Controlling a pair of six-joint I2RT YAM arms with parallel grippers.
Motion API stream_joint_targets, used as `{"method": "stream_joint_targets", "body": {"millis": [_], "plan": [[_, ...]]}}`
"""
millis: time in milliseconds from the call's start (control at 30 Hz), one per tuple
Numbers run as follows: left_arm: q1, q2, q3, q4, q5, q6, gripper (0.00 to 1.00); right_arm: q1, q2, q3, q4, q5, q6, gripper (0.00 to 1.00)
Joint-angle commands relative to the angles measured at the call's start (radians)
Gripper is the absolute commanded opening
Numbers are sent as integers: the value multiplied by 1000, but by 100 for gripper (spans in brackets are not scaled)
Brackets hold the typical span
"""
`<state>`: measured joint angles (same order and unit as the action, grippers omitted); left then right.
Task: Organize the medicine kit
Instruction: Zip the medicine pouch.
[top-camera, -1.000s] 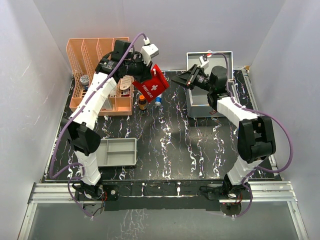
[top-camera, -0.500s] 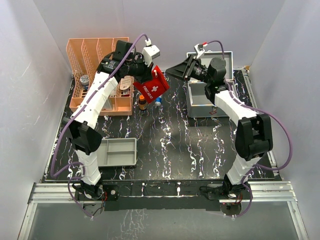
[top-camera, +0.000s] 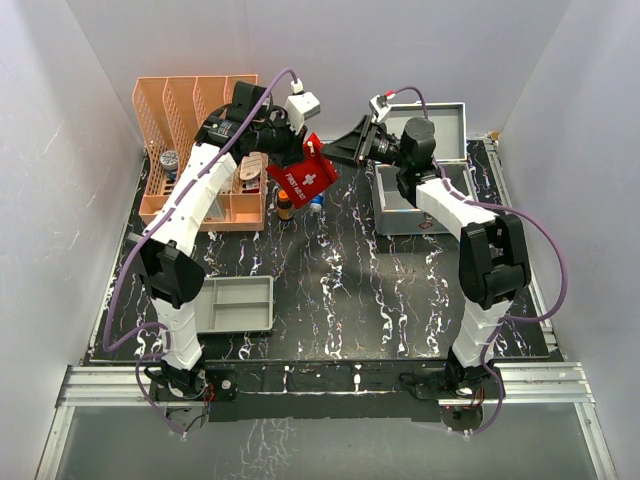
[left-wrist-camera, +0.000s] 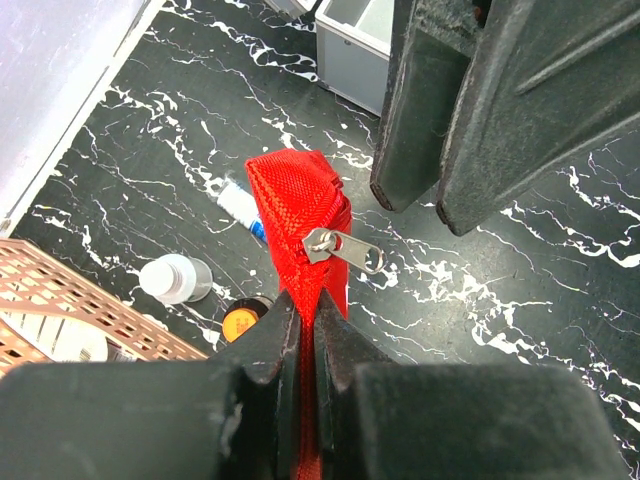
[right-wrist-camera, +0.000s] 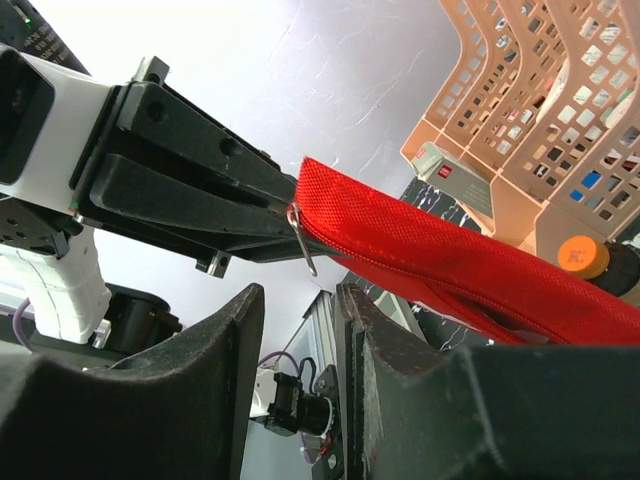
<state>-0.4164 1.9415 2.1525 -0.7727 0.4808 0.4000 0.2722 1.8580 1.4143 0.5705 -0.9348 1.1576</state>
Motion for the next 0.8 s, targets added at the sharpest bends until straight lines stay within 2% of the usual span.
{"method": "stream_joint_targets", "body": {"millis": [0,467,767], "plan": [[-4,-23,44,-5,30,4,0,14,8,83,93,-18,20,32],[-4,-28,43,-5,39,3,0,33,30,95,78,-32,14,30],[-4,-33,40,-8,45,0,0,33,18,74,37,-15,-21,32]]}}
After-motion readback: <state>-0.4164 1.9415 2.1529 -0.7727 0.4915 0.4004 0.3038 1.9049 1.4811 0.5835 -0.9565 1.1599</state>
